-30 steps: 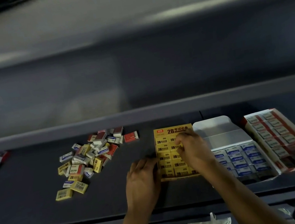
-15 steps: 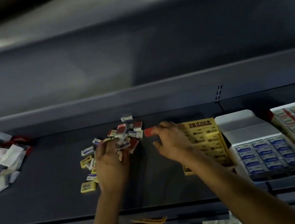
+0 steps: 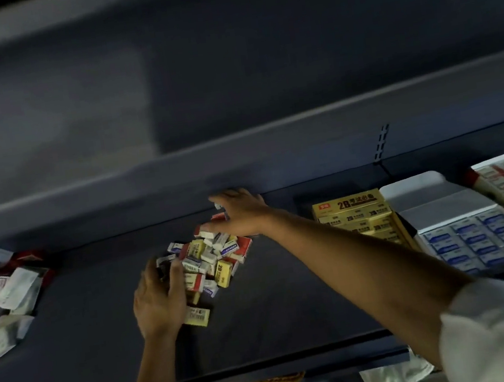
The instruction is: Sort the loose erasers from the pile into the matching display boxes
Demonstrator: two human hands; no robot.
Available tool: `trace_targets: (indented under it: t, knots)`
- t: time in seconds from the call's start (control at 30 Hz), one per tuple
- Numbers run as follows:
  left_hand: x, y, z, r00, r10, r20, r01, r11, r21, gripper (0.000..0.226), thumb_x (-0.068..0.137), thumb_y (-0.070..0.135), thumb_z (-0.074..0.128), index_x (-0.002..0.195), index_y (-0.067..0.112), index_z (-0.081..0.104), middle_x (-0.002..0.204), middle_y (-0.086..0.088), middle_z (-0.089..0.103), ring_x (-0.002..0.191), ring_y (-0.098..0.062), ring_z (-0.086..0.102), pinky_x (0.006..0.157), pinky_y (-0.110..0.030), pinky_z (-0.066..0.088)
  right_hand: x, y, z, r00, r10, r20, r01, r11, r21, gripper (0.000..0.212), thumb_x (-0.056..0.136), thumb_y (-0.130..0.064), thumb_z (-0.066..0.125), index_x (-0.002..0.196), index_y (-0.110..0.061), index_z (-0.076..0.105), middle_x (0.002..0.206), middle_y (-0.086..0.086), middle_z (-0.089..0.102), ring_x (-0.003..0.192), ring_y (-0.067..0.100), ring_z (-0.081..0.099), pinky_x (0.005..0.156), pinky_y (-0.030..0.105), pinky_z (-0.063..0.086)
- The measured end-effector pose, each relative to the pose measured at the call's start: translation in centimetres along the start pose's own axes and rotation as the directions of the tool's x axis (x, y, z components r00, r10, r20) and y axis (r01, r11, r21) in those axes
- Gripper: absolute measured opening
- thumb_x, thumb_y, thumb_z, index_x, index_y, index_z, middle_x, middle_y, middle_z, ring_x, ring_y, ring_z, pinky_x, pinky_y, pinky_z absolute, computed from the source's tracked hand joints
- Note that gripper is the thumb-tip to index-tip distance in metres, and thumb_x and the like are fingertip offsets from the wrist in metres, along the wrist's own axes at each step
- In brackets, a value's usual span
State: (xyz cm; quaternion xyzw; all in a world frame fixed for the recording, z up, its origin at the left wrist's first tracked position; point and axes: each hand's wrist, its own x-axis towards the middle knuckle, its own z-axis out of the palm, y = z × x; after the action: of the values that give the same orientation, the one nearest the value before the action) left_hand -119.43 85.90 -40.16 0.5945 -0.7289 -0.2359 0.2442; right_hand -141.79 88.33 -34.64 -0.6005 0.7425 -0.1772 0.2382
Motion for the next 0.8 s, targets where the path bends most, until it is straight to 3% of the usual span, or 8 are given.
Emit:
trace_targets:
  t: [0.13,0.27,0.4,0.67,0.8]
  knots:
    - [2.5,-0.4,0.0,0.990,0.077,0.115,-0.082,0.996,0.033,0.082,0.076,0.078,0.019,0.140,0.030,0.036,0.135,-0.007,0.053,0.125,-0.029,0.046,0.105,-0.052,0.034,1.3,-1.3,0.6,0.995,0.050,0.088,-0.041,0.994,-0.100,0.084,0.084,-0.073,0.034,0.147,-0.018,0.020,0.154,0.006,0.014,0.141,0.028,0.009,0.110,0.052,0.017]
    - [4.1,0.0,0.1,0.969,0.141,0.205,-0.150,0.988,0.028,0.079,0.076,0.077,0.015,0.134,0.033,0.045,0.132,-0.002,0.055,0.128,-0.024,0.044,0.109,-0.050,0.026,1.3,-1.2,0.8,0.987,0.150,0.062,-0.132,0.963,-0.233,0.080,0.085,-0.074,0.026,0.134,-0.014,0.048,0.148,0.018,0.023,0.134,0.036,0.021,0.107,0.049,0.026]
    - [5.1,-0.1,0.4,0.964,0.128,0.233,-0.137,0.990,0.025,0.077,0.075,0.079,0.014,0.127,0.036,0.051,0.124,0.000,0.060,0.123,-0.023,0.049,0.106,-0.052,0.031,0.7,-0.2,1.7,0.988,0.147,-0.051,-0.155,0.957,-0.245,0.071,0.085,-0.072,0.027,0.114,-0.017,0.062,0.140,0.013,0.029,0.124,0.032,0.027,0.098,0.048,0.030]
    - [4.8,1.5,1.1,0.929,0.201,0.310,-0.216,0.976,0.014,0.072,0.072,0.077,0.019,0.125,0.043,0.054,0.133,0.009,0.053,0.133,-0.016,0.038,0.113,-0.051,0.010,-2.9,2.0,2.4,0.985,0.101,-0.137,-0.118,0.985,-0.125,0.063,0.090,-0.067,0.026,0.119,-0.019,0.056,0.139,0.004,0.037,0.123,0.026,0.036,0.096,0.042,0.035]
    - [4.5,2.7,1.5,0.882,0.259,0.393,-0.272,0.962,-0.023,0.051,0.070,0.074,0.025,0.112,0.059,0.051,0.137,0.018,0.048,0.139,-0.008,0.026,0.114,-0.049,0.003,-5.0,2.6,3.0,0.967,0.163,-0.195,-0.179,0.982,-0.067,0.061,0.090,-0.065,0.028,0.123,-0.021,0.053,0.141,0.003,0.034,0.124,0.025,0.034,0.096,0.040,0.035]
